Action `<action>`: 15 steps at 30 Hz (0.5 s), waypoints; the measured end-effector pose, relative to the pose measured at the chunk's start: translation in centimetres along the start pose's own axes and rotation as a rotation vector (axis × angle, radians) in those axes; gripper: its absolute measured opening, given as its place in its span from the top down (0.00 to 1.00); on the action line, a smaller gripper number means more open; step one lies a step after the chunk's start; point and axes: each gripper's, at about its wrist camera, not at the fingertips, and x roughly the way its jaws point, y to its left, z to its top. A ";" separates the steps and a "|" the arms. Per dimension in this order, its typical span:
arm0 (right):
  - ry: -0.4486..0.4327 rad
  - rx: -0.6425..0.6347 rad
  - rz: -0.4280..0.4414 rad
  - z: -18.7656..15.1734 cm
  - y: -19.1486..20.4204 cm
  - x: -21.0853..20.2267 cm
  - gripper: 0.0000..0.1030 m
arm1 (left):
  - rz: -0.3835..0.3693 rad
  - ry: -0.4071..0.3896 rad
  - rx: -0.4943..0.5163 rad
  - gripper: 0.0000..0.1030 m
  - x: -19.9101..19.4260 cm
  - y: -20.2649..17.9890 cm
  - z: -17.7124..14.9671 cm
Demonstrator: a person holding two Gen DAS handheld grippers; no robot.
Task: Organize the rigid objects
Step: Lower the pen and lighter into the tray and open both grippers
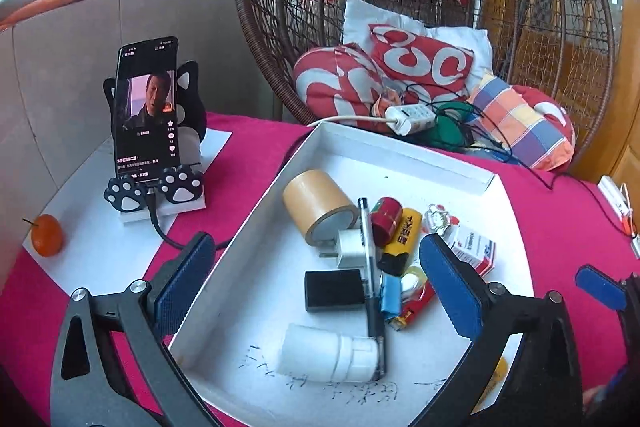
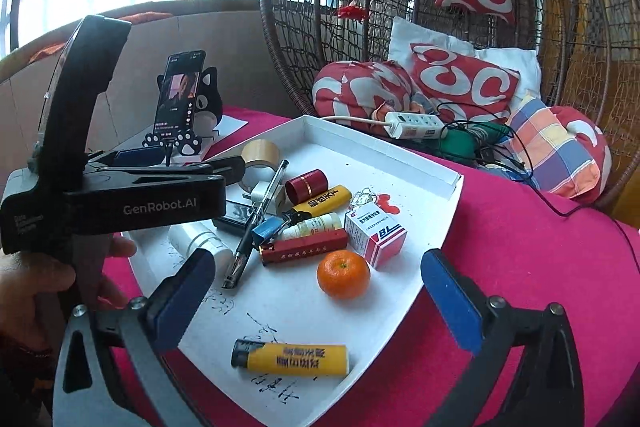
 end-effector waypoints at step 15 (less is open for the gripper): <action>-0.051 0.146 -0.042 -0.6 -3.9 -3.4 0.00 | -0.073 -0.001 0.029 0.00 -2.3 -3.2 0.7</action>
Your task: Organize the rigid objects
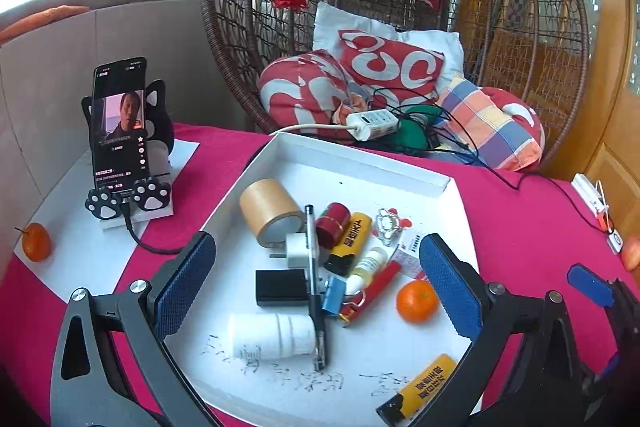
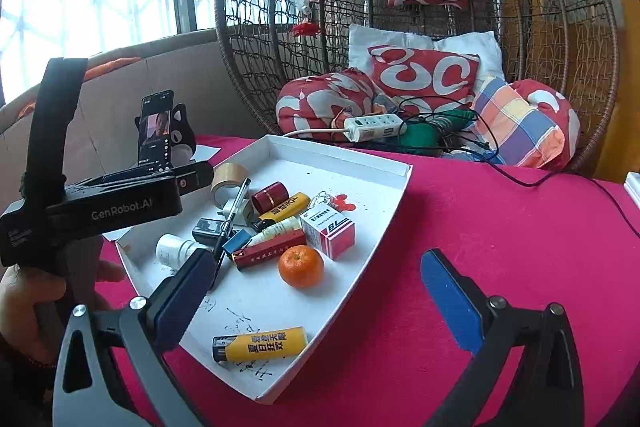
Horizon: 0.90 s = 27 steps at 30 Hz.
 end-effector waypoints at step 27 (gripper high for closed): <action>-0.436 0.248 -0.169 3.0 -12.3 -15.7 0.00 | 0.188 -0.174 0.120 0.00 -8.3 -6.1 2.1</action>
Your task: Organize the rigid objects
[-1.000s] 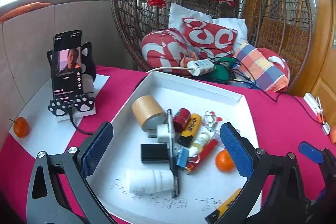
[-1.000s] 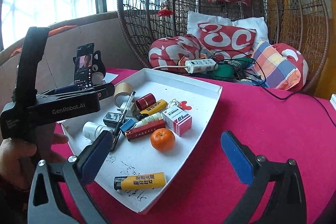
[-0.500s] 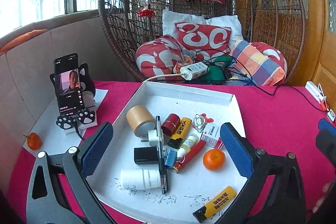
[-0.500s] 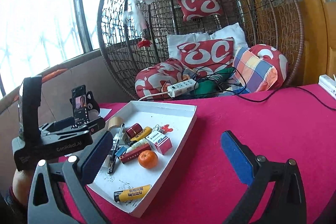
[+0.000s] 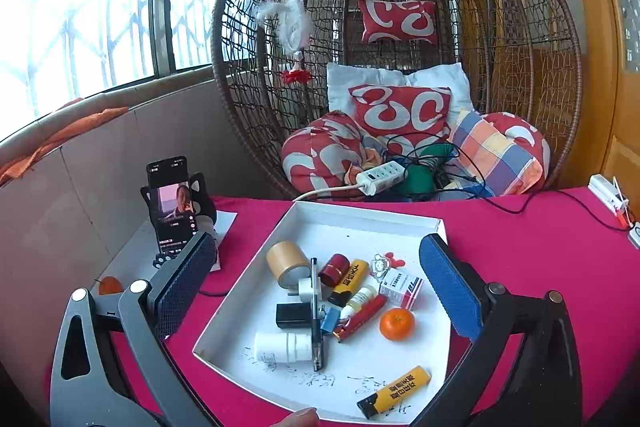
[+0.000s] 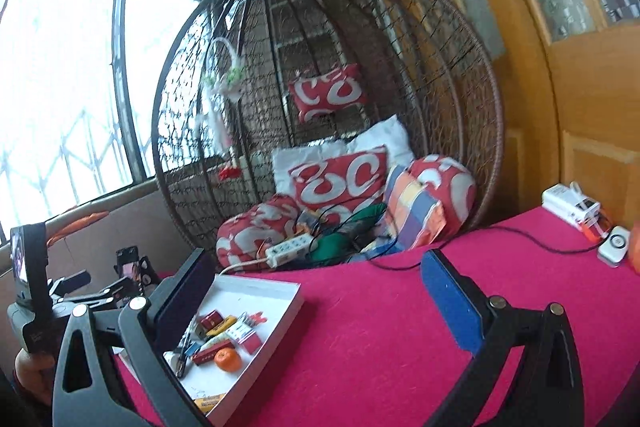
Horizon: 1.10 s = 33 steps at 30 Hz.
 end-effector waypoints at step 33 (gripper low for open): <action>-0.061 0.330 -0.477 0.1 -14.6 -9.9 0.00 | -0.424 0.190 0.388 0.00 -4.9 -21.4 -5.5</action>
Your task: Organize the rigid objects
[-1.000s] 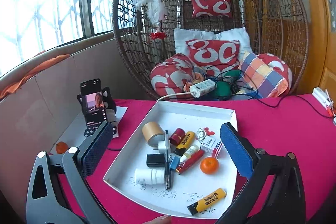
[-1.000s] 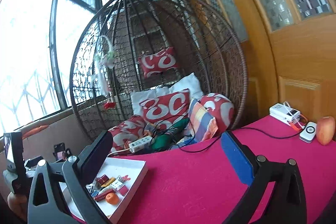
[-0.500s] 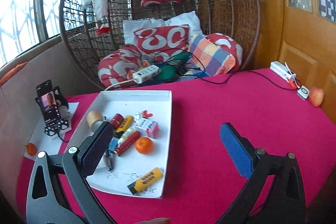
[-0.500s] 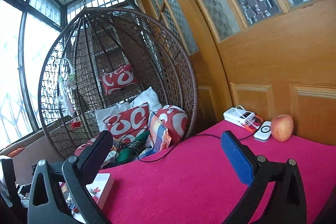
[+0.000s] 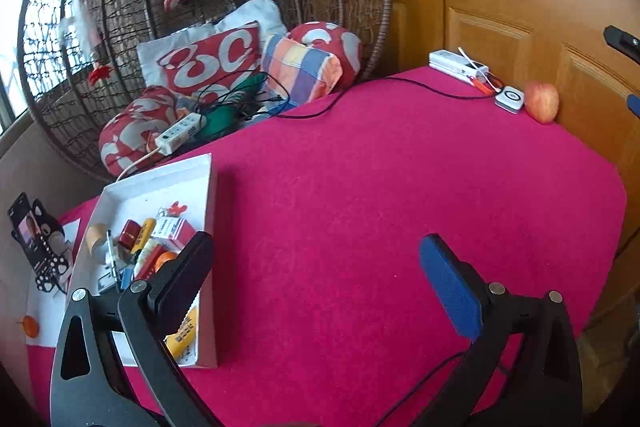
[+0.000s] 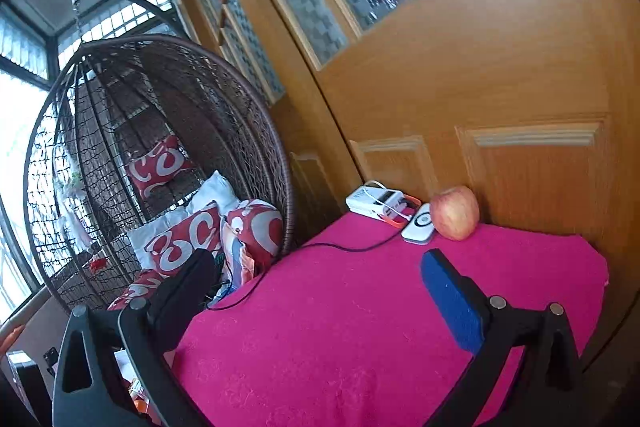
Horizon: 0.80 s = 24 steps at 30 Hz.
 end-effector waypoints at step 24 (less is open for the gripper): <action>0.062 -0.058 -0.141 -1.5 -3.5 1.1 0.00 | -0.158 0.046 0.148 0.00 4.0 -8.8 1.3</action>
